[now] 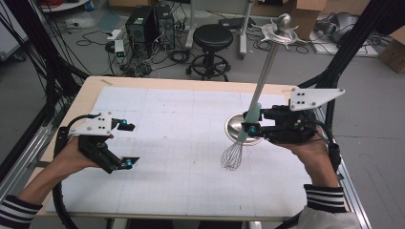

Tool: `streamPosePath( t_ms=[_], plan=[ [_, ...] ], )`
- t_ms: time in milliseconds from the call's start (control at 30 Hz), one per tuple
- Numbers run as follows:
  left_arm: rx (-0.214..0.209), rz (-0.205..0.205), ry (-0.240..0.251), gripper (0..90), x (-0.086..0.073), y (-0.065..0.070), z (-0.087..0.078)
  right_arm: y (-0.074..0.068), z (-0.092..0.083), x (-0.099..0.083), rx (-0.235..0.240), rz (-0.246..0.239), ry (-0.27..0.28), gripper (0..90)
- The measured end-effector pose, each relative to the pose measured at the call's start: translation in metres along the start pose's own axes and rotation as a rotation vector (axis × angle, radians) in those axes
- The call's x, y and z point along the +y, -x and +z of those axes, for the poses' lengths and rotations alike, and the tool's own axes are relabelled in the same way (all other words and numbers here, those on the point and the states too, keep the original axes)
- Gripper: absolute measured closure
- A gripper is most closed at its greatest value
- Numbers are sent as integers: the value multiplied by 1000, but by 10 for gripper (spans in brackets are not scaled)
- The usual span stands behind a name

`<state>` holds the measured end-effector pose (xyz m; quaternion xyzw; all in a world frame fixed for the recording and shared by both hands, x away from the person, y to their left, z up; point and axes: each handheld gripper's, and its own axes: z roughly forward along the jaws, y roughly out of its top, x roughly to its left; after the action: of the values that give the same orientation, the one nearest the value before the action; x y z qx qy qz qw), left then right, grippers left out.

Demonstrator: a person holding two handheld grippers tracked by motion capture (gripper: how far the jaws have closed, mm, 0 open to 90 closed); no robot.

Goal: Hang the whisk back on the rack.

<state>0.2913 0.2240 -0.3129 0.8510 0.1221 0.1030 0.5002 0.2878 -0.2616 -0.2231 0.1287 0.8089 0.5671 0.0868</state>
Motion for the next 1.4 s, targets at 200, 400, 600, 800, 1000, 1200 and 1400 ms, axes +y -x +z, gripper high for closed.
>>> streamPosePath(
  t_ms=[200,400,600,800,1000,1200,1400],
  plan=[
    [19,-30,-2,17,-11,-3,-5,12,-21,-1,-41,28,-17,661],
    [14,-59,14,17,-24,-3,-7,25,-41,-2,-77,40,-33,661],
    [20,-70,15,17,-35,-4,-7,40,-58,-2,-109,61,-43,660],
    [28,-84,23,17,-41,-6,-10,60,-72,-1,-139,85,-72,661],
    [33,-104,57,17,-47,-8,-12,80,-86,5,-171,106,-76,660],
    [37,-101,85,17,-47,-8,-14,95,-99,17,-198,123,-88,660],
    [40,-97,83,17,-47,-7,-14,109,-107,29,-206,117,-101,660]
  ],
)
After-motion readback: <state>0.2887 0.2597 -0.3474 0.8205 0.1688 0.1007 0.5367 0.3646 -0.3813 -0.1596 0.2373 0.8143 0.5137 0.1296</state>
